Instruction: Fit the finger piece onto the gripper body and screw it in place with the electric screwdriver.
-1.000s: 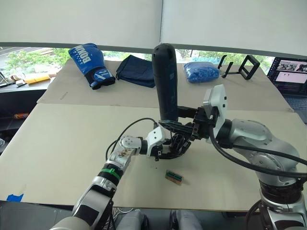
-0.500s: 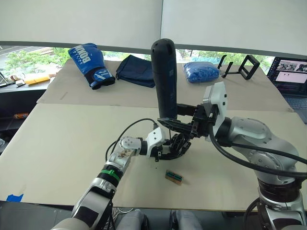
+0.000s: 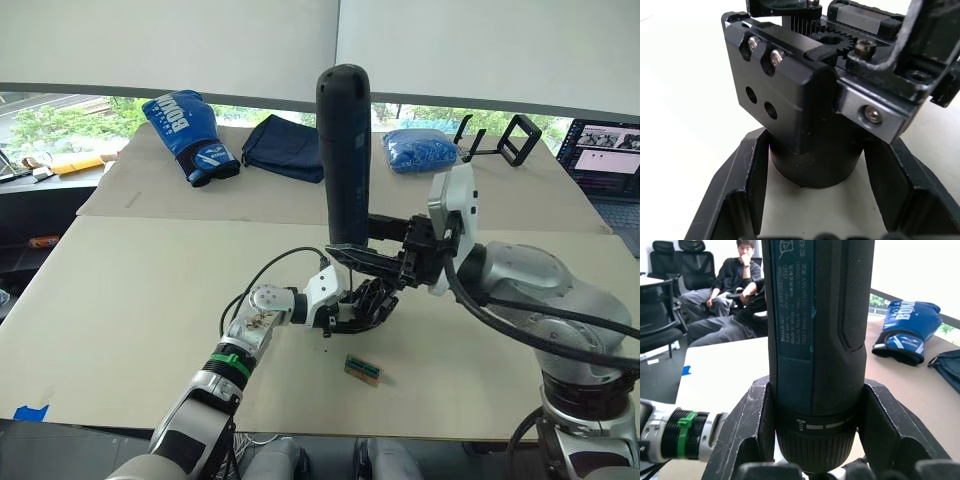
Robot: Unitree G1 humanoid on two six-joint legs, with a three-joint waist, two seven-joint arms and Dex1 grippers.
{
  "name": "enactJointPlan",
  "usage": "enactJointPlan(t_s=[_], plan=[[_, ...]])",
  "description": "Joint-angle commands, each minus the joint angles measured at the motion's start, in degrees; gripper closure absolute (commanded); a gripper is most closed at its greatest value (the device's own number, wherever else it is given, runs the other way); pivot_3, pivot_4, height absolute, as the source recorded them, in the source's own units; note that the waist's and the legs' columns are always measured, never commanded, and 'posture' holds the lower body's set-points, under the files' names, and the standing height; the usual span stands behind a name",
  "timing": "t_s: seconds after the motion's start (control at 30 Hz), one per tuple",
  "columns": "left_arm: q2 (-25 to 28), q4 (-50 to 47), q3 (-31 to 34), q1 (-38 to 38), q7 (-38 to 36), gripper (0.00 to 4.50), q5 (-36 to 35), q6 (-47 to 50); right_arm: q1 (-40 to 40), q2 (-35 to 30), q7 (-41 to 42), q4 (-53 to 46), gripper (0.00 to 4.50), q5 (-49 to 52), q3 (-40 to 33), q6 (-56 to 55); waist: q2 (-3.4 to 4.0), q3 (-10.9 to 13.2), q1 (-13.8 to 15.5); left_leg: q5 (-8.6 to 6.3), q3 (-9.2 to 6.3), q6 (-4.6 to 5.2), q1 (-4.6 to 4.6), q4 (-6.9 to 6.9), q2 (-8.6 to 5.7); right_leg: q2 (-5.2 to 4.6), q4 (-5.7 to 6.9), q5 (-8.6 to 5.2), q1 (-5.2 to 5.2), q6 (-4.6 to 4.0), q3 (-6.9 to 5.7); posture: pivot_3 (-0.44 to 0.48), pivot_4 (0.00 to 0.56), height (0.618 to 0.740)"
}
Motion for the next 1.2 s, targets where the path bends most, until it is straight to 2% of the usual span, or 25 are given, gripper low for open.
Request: enactJointPlan(t_s=[0.03,0.87,1.2], plan=[[-0.63,-0.83,0.66,-1.74,0.19,2.21,-0.79,-1.24,-0.38,-0.5,0.36,-1.44,2.6,-0.69,-1.61,-2.14,0.0,0.0,-0.03,0.0,0.0,0.0,0.0,0.0,0.0,0.0,0.0,0.0,0.0,0.0,0.01,0.0,0.15,0.74],[-0.43,-2.44,0.77,-1.24,0.02,2.21,-1.31,-0.58,1.77,0.91,3.21,-0.29,2.6,-5.42,-0.74,-4.86,0.0,0.0,-0.08,0.0,0.01,0.0,0.0,0.0,0.01,0.01,0.0,0.0,-0.01,0.0,0.04,0.0,0.15,0.74],[-0.28,-2.39,0.67,-1.01,-0.09,2.21,-1.19,-0.84,-0.22,1.29,1.33,-1.12,2.6,-1.4,-2.41,-2.06,0.0,0.0,-0.07,0.0,0.0,0.0,0.0,-0.01,0.01,0.0,0.0,0.0,-0.01,0.0,0.04,0.0,0.15,0.74]])
